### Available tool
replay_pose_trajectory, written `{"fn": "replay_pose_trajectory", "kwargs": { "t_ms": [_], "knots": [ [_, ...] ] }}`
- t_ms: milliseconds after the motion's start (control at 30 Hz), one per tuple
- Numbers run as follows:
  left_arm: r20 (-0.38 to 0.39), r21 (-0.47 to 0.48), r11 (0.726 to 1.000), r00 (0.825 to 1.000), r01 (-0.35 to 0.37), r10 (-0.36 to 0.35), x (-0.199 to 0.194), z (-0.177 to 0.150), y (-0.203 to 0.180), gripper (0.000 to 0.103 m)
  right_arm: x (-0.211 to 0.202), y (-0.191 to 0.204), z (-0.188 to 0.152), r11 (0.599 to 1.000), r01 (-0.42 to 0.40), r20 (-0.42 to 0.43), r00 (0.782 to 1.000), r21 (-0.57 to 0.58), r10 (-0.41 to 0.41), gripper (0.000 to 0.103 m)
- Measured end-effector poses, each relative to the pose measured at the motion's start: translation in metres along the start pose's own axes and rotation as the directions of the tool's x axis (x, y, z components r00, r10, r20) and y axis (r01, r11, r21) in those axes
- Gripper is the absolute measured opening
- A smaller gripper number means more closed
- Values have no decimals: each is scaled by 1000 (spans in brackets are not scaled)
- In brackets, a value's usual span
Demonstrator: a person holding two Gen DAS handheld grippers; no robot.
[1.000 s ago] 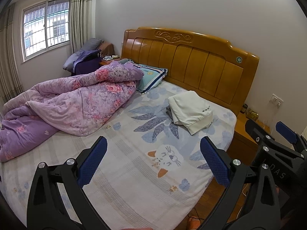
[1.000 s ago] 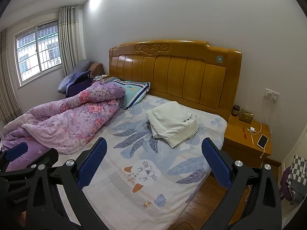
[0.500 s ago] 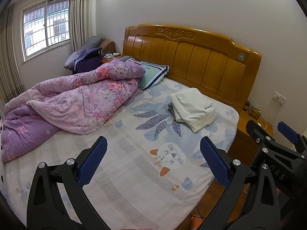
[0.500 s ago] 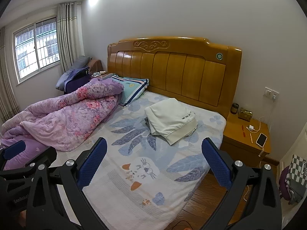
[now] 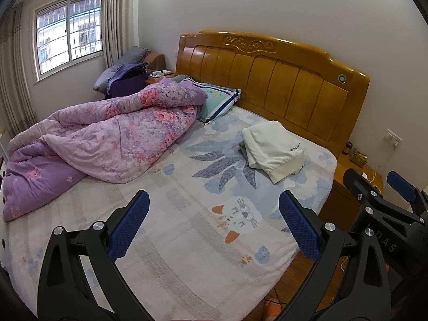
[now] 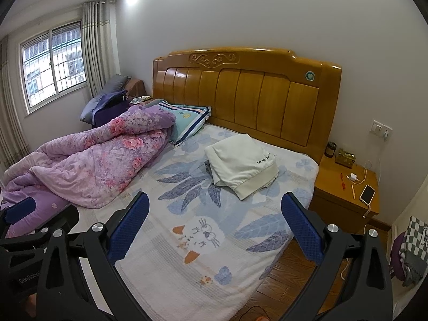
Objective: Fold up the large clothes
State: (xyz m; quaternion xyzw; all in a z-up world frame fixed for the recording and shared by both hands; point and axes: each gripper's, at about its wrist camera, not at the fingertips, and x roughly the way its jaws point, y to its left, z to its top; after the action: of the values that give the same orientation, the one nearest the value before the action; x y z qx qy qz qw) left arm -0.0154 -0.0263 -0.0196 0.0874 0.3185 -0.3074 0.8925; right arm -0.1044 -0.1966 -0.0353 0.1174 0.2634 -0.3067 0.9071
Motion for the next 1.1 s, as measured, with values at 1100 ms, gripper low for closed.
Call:
{"fn": "replay_pose_trajectory", "kwargs": {
  "t_ms": [1100],
  "knots": [
    [-65,14,999,997,35,-34,12,-4,5,98,8,-6,-2,1000,22,-48,999,-1,-22,96]
  ]
}}
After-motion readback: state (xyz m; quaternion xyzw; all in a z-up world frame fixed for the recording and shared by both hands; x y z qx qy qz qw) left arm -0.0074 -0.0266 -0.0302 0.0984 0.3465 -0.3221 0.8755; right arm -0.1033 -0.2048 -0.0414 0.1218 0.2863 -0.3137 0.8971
